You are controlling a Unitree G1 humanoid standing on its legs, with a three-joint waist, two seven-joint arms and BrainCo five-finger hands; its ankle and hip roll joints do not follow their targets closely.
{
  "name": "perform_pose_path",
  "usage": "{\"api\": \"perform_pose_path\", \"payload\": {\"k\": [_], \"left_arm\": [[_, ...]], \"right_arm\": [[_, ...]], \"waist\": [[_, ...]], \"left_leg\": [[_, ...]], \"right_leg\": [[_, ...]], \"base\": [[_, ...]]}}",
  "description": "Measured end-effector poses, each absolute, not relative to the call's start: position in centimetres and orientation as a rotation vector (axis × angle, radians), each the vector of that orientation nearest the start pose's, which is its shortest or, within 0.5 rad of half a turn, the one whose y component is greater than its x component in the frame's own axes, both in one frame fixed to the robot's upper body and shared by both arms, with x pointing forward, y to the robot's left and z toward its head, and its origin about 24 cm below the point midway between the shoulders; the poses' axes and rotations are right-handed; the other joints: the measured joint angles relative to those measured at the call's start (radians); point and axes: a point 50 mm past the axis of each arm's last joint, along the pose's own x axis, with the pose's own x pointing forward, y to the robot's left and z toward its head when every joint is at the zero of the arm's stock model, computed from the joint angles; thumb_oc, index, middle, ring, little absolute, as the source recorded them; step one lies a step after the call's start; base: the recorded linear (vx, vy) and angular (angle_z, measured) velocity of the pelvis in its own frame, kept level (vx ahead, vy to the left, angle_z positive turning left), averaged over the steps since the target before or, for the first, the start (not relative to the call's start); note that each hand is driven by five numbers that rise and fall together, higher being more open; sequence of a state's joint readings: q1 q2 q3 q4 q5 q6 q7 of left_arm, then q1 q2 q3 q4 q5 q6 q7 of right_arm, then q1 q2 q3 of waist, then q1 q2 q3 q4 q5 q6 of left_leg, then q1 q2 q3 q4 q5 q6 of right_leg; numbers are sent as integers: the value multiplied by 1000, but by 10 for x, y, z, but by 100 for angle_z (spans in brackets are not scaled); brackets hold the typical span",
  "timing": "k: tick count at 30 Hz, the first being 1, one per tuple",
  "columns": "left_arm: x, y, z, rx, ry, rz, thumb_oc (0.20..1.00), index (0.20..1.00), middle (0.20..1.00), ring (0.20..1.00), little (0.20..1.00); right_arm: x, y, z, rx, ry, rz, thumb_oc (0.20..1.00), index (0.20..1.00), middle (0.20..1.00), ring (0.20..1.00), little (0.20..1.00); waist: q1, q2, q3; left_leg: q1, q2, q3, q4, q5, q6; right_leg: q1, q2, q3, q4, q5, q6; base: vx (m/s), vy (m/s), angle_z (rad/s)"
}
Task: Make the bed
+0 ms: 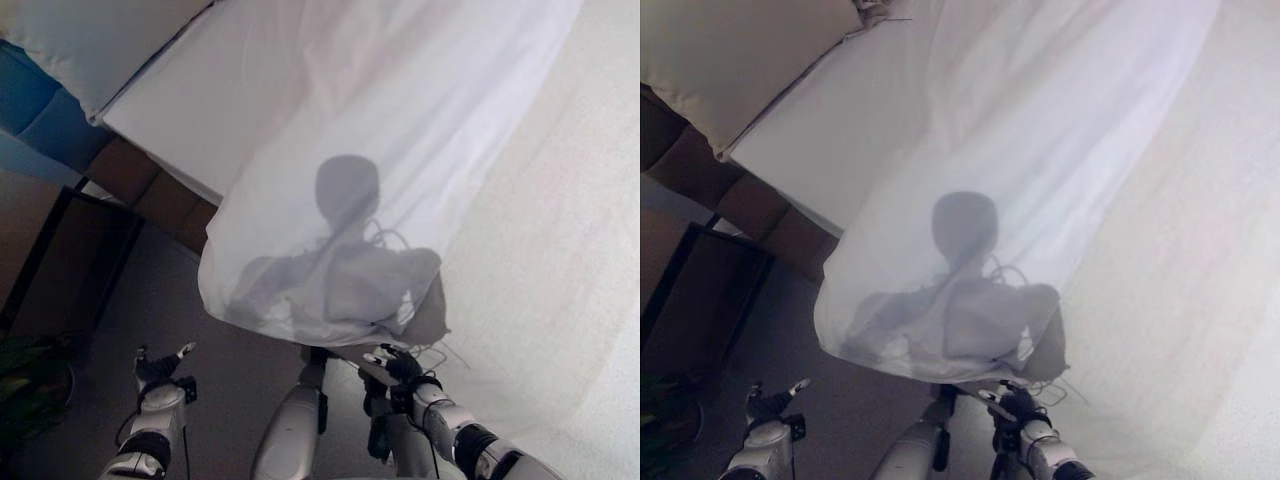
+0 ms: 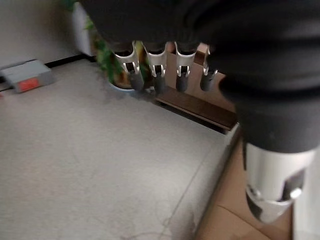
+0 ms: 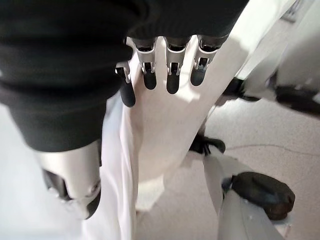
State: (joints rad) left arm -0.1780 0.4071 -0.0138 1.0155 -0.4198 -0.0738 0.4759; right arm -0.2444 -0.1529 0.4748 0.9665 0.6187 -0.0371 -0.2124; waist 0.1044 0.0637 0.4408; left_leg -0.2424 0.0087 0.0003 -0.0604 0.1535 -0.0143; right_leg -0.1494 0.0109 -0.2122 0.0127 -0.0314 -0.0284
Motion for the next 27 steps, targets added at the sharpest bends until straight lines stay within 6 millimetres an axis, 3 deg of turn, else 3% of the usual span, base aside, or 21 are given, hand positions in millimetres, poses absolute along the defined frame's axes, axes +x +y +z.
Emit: {"api": "perform_pose_path", "payload": {"k": [4,7,10,11,15,16,17,19,20,22,24,26,27], "left_arm": [[191,315,-81,93,696,835,1000,1000,1000,1000,1000],[191,320,-72,11,625,881,1000,1000,1000,1000,1000],[198,317,-53,-12,483,860,1000,1000,1000,1000,1000],[204,311,-37,-25,381,818,1000,1000,1000,1000,1000],[226,293,0,-103,148,650,1000,1000,1000,1000,1000],[229,290,5,-115,121,613,1000,1000,1000,1000,1000],[242,281,15,-164,77,524,1000,1000,1000,1000,1000],[252,270,27,-226,22,428,1000,1000,1000,1000,1000],[254,267,31,-237,3,402,1000,1000,1000,1000,1000],[271,252,52,-311,-80,291,1000,1000,1000,1000,1000],[286,240,69,-344,-146,198,1000,1000,1000,1000,1000],[295,230,86,-404,-204,108,1000,1000,1000,1000,1000],[297,225,95,-434,-238,49,1000,1000,1000,1000,1000]], "right_arm": [[210,-171,-115,113,812,-211,1000,1000,1000,1000,1000],[204,-207,-110,171,773,-389,1000,1000,1000,1000,1000],[208,-234,-89,176,645,-465,1000,1000,1000,1000,1000],[211,-243,-76,159,574,-460,1000,1000,1000,1000,1000],[234,-266,-36,142,369,-451,1000,1000,1000,1000,1000],[239,-267,-29,136,337,-433,1000,1000,1000,1000,1000],[248,-269,-15,110,280,-384,1000,1000,1000,1000,1000],[268,-267,9,79,187,-317,1000,1000,1000,1000,1000],[276,-264,19,76,148,-296,1000,1000,1000,1000,1000],[292,-257,46,71,41,-243,1000,1000,1000,1000,1000],[299,-249,62,78,-27,-205,1000,1000,1000,1000,1000],[308,-228,87,79,-128,-101,1000,1000,1000,1000,1000],[315,-206,108,85,-217,7,1000,1000,1000,1000,1000]], "waist": [[-30,25,1],[-60,51,0],[-69,80,-12],[-77,93,-15],[-94,121,-29],[-94,121,-29],[-91,113,-27],[-85,104,-21],[-86,100,-18],[-93,93,-6],[-95,84,0],[-91,86,-1],[-92,90,-3]], "left_leg": [[22,0,1,-22,12,-5],[33,0,5,-25,17,-1],[44,-1,7,-26,19,1],[45,0,7,-26,22,2],[50,-2,1,6,18,-7],[44,-3,1,19,15,-15],[4,-19,-3,81,21,-48],[-36,-47,-43,156,18,-62],[-50,-39,-61,166,10,-66],[-83,-30,-86,198,-30,-107],[-112,-2,-80,203,-37,-114],[-138,30,-51,191,-35,-106],[-132,36,-45,170,-27,-95]], "right_leg": [[7,-1,6,6,1,3],[8,-4,10,20,2,4],[9,-6,12,37,1,5],[8,-6,13,43,1,5],[-15,-17,13,138,-39,-4],[-30,-20,14,164,-50,-7],[-74,-50,20,230,-87,-18],[-117,-71,62,288,-101,-22],[-121,-75,80,299,-108,-24],[-136,-82,105,315,-109,-23],[-136,-76,113,313,-106,-19],[-168,-52,145,319,-98,1],[-197,-28,186,318,-83,22]], "base": [[10,-8,-5],[7,-17,-3],[11,-50,-4],[-7,-32,0],[-31,-51,2],[0,0,0],[-8,23,-3],[68,37,-35],[119,50,-47],[132,97,-19],[174,247,-24],[120,368,-64],[119,400,-94]]}}
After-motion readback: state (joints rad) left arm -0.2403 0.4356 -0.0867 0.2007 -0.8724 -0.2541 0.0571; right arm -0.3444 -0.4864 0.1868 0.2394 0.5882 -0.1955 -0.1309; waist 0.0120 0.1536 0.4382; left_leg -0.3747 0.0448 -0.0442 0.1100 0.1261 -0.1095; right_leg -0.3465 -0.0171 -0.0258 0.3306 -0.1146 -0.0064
